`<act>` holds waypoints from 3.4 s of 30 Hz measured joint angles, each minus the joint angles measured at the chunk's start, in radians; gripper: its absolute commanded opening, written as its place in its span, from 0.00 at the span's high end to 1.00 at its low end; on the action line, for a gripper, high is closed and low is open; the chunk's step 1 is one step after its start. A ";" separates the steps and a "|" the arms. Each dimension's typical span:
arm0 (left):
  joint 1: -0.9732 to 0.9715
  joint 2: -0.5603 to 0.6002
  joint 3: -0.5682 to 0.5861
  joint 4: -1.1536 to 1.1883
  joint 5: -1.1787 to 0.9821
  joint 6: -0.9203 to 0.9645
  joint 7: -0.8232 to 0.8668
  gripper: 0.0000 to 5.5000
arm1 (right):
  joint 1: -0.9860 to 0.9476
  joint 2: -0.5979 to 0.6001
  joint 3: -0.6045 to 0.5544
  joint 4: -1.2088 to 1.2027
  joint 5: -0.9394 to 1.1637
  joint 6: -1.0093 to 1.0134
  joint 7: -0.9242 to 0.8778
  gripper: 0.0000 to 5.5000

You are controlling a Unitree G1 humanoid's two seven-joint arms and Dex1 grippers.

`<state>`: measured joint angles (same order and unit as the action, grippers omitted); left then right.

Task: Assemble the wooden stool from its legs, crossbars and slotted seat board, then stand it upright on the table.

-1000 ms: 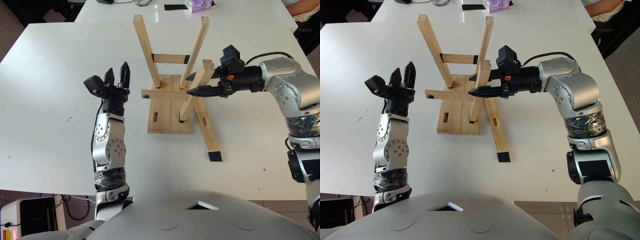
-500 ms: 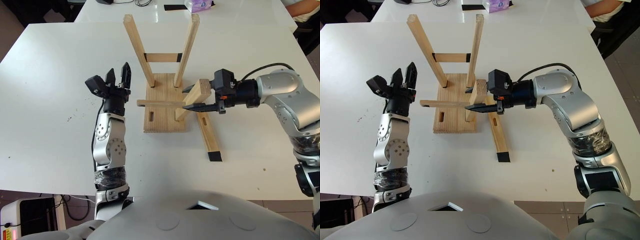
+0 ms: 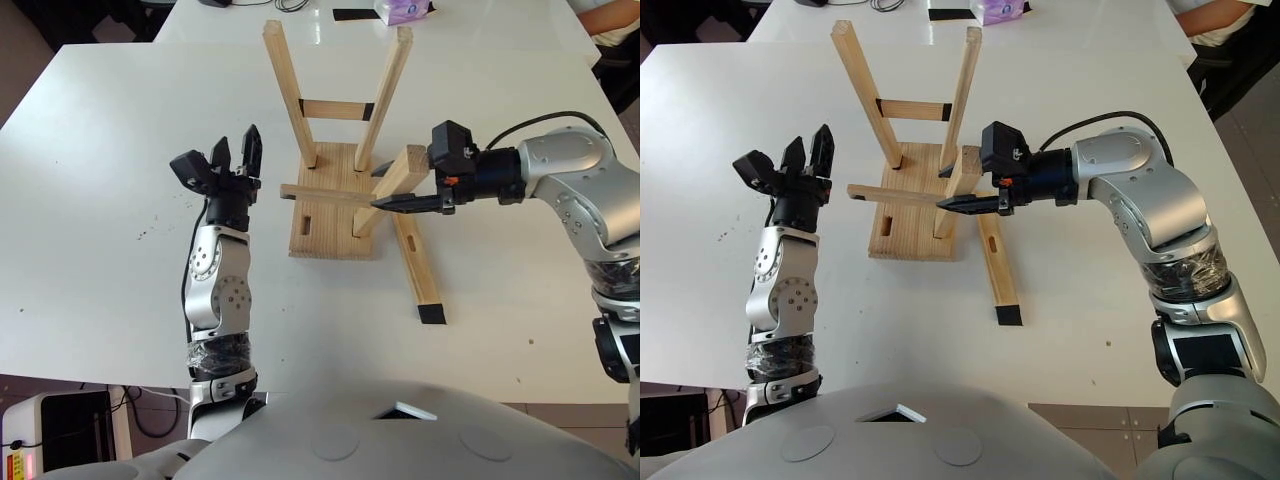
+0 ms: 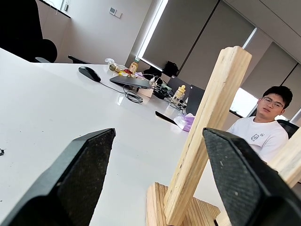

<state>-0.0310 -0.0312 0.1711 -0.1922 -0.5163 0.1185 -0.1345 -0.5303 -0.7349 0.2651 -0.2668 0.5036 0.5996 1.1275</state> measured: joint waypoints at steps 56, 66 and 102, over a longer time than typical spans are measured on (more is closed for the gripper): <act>0.105 0.071 0.185 -0.039 -0.054 0.144 0.130 0.37 | 0.785 0.323 -0.163 -0.559 -0.157 0.616 -0.908 0.42; 0.123 0.063 0.174 -0.045 -0.052 0.148 0.127 0.37 | 0.831 0.264 -0.101 -0.531 -0.210 0.525 -0.908 0.42; -0.524 0.266 0.186 -0.065 -0.382 0.287 0.060 0.37 | -0.196 0.535 -0.744 0.305 0.372 0.056 -0.869 0.62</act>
<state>-0.5546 0.2352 0.3568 -0.2569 -0.8982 0.4057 -0.0749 -0.7263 -0.2003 -0.4787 0.0385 0.8757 0.6552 0.2586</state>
